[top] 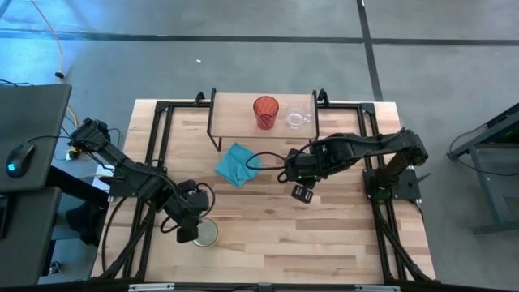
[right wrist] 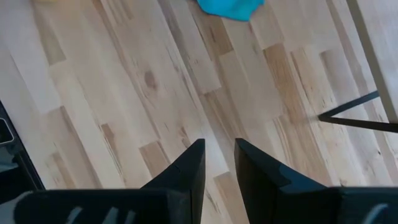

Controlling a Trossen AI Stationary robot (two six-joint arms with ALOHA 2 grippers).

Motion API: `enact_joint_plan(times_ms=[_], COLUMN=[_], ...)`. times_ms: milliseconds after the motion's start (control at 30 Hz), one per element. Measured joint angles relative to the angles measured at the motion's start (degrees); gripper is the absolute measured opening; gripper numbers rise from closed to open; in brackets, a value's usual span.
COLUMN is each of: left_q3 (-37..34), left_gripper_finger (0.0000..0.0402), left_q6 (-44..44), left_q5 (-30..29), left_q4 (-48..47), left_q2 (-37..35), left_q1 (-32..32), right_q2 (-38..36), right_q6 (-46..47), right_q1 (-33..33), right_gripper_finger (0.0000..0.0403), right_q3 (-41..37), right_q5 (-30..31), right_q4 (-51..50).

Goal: Stack small to large cups/mugs on shelf
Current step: Put the yellow mug on the shelf

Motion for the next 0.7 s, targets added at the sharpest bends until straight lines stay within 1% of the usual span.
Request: enact_joint_plan(times_ms=[167,300,400,567,700], left_q3=[0.0,0.0,0.0,-0.1,-0.1], left_gripper_finger=[0.0177,0.0184,0.0178,0.0155,0.0139], left_q6=[-0.3,-1.6,-2.6,-2.5,-2.3], left_q5=[1.4,1.3,1.3,2.4,0.9], left_q4=[0.0,-0.4,-0.2,-0.5,-0.6], left_q2=[0.0,0.0,1.4,5.1,6.0], left_q1=[0.0,0.1,0.1,0.1,0.1], right_q2=[0.0,0.0,0.0,0.0,0.0], right_q6=[-0.6,-1.0,-1.0,-1.4,-1.4], right_q1=[0.0,0.0,0.0,0.0,0.0], right_gripper_finger=[0.0079,0.0079,0.0079,0.0079,0.0079], right_q3=[0.0,0.0,0.0,0.0,0.0], right_q5=[0.0,0.2,0.7,0.7,0.8], right_q4=[0.0,0.0,0.0,-0.2,-0.5])
